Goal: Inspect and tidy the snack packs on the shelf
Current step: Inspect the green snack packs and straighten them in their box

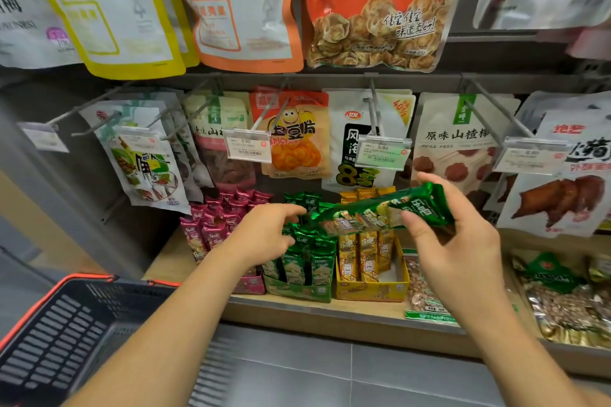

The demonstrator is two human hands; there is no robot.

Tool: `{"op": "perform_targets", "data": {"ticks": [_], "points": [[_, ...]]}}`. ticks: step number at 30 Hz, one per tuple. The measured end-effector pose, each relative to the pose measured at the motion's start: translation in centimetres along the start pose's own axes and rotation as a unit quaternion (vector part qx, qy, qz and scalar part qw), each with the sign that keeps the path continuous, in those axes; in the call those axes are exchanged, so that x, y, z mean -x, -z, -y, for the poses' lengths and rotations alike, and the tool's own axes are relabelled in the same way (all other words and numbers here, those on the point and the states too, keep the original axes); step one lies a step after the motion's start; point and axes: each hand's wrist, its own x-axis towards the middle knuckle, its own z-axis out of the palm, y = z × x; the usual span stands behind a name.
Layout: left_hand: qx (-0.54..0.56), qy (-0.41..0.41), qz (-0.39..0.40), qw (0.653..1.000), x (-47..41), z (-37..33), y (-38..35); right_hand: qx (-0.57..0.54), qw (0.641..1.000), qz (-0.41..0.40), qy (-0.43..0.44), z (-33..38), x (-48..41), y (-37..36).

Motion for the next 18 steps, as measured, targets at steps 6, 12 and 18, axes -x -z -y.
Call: {"op": "perform_targets", "data": {"ticks": [6, 12, 18], "points": [[-0.277, -0.038, 0.065, 0.958, -1.0, 0.4, -3.0, 0.074, 0.986, -0.027, 0.145, 0.4, 0.5, -0.6], [-0.244, -0.091, -0.025, 0.965, -1.5, 1.2, -5.4, 0.089, 0.962, 0.0, 0.259, 0.6, 0.4, -3.0], [-0.223, -0.145, -0.086, 0.96, -1.4, 2.3, -6.4, 0.091, 0.971, 0.031, 0.22, 0.8, -1.8, -5.8]]}}
